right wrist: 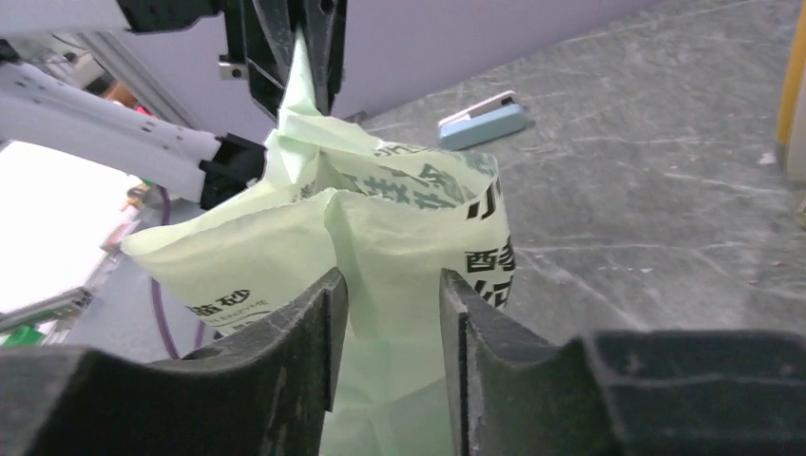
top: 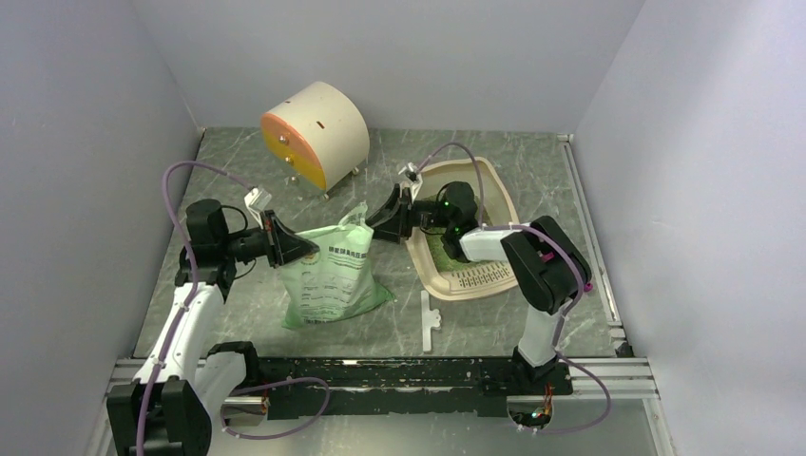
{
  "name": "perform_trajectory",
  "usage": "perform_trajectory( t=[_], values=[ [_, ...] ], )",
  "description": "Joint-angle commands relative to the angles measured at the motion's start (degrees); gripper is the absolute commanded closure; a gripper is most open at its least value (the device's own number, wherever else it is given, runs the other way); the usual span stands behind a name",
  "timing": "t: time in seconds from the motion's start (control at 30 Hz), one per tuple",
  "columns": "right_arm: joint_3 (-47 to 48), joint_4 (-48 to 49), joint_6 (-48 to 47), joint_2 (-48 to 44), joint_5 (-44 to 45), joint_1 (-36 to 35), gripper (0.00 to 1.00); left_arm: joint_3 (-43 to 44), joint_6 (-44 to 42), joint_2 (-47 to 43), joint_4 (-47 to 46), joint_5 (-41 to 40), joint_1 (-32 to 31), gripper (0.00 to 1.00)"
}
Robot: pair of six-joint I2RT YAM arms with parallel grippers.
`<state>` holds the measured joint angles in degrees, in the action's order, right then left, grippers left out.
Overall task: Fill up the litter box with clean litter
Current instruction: Close the cat litter bag at the center of the board.
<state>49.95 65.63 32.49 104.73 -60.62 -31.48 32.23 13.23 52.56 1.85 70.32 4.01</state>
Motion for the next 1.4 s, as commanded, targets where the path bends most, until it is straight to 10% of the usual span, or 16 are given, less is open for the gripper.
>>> perform_trajectory(
  t=[0.0, 0.27, 0.93, 0.97, 1.17, 1.37],
  values=[
    [-1.7, 7.4, 4.2, -0.2, 2.0, -0.1, 0.65, 6.7, 0.8, -1.3, -7.6, 4.5, -0.7, 0.95],
    [-0.2, -31.0, -19.7, -11.2, 22.6, 0.0, 1.0, 7.7, 3.1, -2.2, -9.4, 4.3, -0.8, 0.95],
    [-16.7, -26.7, -19.5, -28.5, 9.8, 8.8, 1.0, 8.2, 4.1, -2.6, -11.0, 6.2, -1.5, 0.95],
    [-16.9, -26.1, -19.4, -29.3, 9.6, 8.8, 0.97, 8.3, 3.8, -2.6, -10.2, 6.3, -1.8, 0.95],
    [-15.0, -27.7, -23.2, -33.9, 7.5, 4.7, 0.02, 9.3, 1.7, -3.6, -7.1, 6.1, -3.6, 0.95],
    [-2.4, -51.1, -40.0, -36.6, 20.7, -4.6, 0.0, 12.6, -1.5, -3.5, -2.4, 5.4, -5.9, 0.95]
  ],
)
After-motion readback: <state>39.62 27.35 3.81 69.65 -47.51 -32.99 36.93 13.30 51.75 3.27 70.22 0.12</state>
